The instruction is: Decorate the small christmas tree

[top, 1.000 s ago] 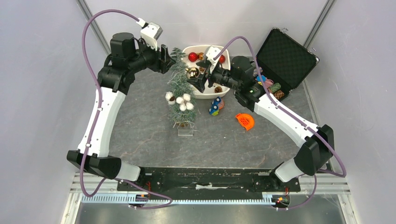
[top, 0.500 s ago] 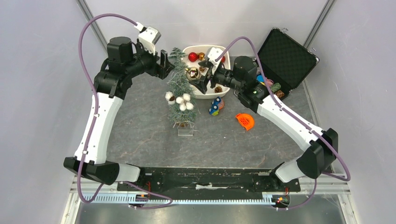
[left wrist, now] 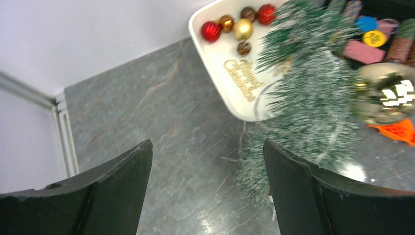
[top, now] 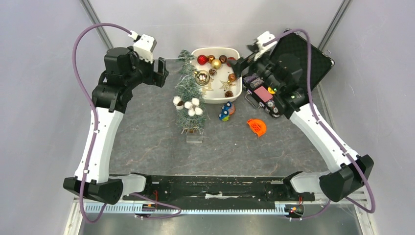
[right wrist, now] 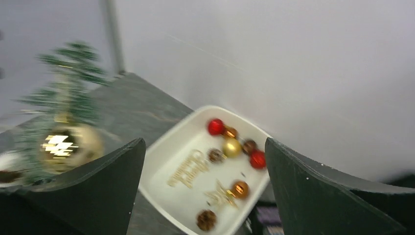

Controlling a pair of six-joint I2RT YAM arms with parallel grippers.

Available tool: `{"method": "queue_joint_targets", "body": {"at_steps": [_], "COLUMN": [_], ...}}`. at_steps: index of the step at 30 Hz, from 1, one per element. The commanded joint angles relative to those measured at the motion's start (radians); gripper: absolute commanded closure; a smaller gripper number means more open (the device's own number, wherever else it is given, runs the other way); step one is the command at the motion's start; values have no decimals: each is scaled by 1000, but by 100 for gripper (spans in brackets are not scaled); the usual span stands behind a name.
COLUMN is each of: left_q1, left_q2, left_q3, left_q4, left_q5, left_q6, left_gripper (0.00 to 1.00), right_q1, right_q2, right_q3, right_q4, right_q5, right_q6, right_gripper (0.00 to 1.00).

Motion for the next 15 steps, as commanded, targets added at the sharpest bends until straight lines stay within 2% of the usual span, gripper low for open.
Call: {"method": "queue_joint_targets", "body": {"at_steps": [1,7,15], "left_q1": [73,192,316], "left_q2": [15,-6,-4], "left_q3": [-43,-236,-603], "left_q4": [44,195,560], "left_q5": [-43,-23,-67], "left_q6": [-4,-69,-177], "left_gripper": [11,11,11], "right_q1": [-128,-252,-373], "right_q2": [-21,-69,-213], "right_q3": [-101,-340,-802], "right_q4": [12,98,417], "right_q5": [160,208,346], "right_q6": [106,163,271], "right_gripper": [6,4,2]}}
